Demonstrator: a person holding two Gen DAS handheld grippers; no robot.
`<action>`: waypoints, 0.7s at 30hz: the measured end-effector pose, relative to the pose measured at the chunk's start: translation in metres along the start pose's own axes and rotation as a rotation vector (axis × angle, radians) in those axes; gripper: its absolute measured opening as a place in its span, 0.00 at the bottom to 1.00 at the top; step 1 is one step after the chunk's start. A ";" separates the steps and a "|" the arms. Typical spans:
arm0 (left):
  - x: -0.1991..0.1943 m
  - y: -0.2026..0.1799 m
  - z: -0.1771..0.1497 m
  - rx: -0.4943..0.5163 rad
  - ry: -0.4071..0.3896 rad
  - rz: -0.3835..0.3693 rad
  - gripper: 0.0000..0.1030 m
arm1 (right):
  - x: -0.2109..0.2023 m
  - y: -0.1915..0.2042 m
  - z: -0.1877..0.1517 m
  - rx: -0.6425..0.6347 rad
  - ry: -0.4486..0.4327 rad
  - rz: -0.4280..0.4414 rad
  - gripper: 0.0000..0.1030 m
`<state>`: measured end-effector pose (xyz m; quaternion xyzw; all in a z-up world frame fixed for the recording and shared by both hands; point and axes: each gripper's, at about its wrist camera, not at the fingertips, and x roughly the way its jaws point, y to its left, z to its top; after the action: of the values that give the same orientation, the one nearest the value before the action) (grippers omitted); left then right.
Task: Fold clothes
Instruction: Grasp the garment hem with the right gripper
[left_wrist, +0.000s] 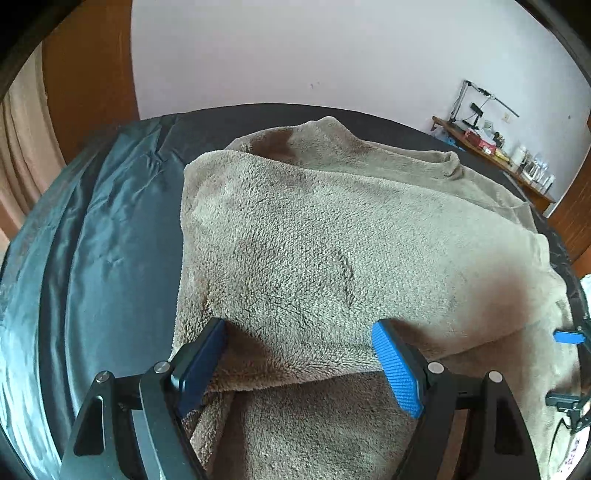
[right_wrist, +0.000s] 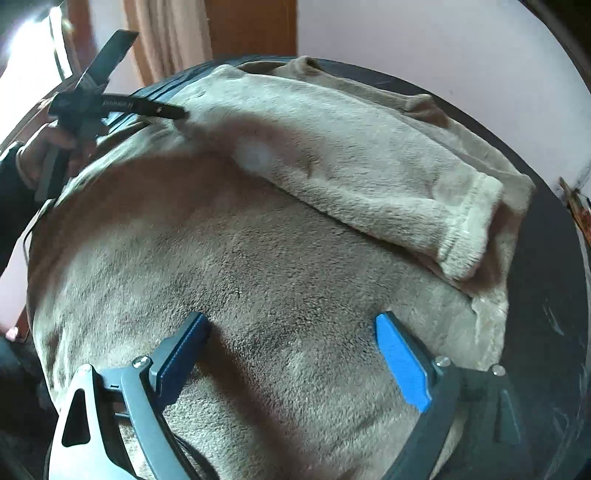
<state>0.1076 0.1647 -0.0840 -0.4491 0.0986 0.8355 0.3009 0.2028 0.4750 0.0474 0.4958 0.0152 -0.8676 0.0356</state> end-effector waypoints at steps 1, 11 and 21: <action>-0.006 -0.002 -0.004 0.006 -0.004 0.008 0.80 | -0.002 -0.001 0.000 0.021 -0.006 -0.012 0.91; -0.066 0.002 -0.061 0.005 -0.022 -0.013 0.80 | -0.088 0.004 -0.065 0.080 -0.216 -0.161 0.91; -0.102 0.006 -0.125 -0.055 -0.053 -0.043 0.80 | -0.161 0.023 -0.161 0.158 -0.344 -0.221 0.91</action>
<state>0.2329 0.0635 -0.0739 -0.4367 0.0581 0.8429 0.3088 0.4241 0.4698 0.1044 0.3371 -0.0050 -0.9365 -0.0964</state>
